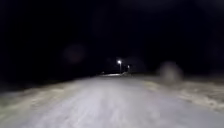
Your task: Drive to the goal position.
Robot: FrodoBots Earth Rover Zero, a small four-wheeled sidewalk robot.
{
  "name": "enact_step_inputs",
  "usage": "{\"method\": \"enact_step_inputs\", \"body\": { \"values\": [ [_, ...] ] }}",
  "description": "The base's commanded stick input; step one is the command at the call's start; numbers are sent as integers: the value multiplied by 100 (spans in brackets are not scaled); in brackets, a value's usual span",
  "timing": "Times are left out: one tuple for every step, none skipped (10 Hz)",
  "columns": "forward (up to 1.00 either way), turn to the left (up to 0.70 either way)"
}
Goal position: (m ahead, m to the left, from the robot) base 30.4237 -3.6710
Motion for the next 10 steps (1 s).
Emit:
{"method": "enact_step_inputs", "body": {
  "values": [
    [100, 17],
    [100, 17],
    [100, 15],
    [100, 6],
    [100, 6],
    [100, 7],
    [100, 12],
    [100, 10],
    [100, 5],
    [100, 5]
  ]
}}
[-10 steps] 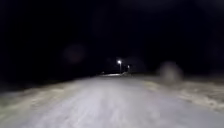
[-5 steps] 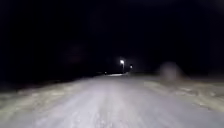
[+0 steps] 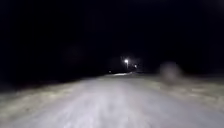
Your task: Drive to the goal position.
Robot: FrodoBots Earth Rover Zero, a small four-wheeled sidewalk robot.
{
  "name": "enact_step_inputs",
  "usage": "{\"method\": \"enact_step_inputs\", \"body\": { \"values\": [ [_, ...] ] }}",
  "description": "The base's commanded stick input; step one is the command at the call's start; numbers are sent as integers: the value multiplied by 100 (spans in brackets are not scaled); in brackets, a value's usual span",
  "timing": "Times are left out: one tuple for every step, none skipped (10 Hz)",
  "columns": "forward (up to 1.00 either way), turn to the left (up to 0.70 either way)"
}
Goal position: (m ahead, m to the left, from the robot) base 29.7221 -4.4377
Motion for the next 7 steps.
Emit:
{"method": "enact_step_inputs", "body": {
  "values": [
    [100, 5],
    [100, 5],
    [100, 5],
    [100, 5],
    [100, 5],
    [100, 4],
    [100, 3]
  ]
}}
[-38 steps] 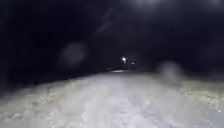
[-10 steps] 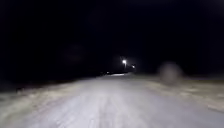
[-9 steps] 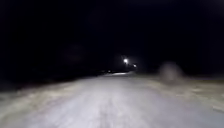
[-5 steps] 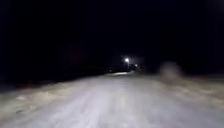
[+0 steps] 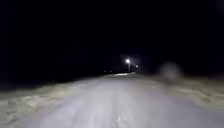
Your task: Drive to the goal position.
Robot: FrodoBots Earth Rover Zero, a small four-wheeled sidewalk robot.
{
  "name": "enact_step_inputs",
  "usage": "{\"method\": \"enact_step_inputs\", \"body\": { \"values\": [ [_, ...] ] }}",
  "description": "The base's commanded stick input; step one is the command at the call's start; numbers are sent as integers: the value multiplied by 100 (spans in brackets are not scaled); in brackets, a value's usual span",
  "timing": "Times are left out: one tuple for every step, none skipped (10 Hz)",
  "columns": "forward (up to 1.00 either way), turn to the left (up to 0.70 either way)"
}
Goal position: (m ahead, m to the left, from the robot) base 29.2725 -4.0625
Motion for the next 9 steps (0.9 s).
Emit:
{"method": "enact_step_inputs", "body": {
  "values": [
    [100, 2],
    [100, 2],
    [100, 1],
    [100, 0],
    [100, 0],
    [100, 0],
    [100, 0],
    [100, 0],
    [100, 0]
  ]
}}
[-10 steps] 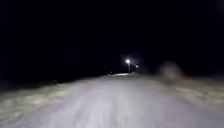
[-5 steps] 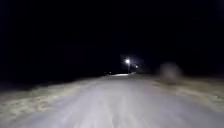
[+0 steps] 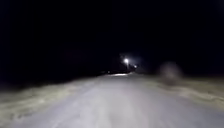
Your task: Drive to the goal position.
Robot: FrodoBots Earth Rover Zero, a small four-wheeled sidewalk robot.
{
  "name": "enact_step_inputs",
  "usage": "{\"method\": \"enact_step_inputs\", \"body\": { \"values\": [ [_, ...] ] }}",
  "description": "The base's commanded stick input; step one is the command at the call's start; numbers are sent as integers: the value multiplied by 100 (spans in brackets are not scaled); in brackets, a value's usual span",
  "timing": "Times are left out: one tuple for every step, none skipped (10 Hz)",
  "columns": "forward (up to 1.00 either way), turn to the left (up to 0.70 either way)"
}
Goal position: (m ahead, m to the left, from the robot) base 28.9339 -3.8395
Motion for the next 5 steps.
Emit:
{"method": "enact_step_inputs", "body": {
  "values": [
    [100, 0],
    [100, 0],
    [100, 0],
    [100, 0],
    [100, 0]
  ]
}}
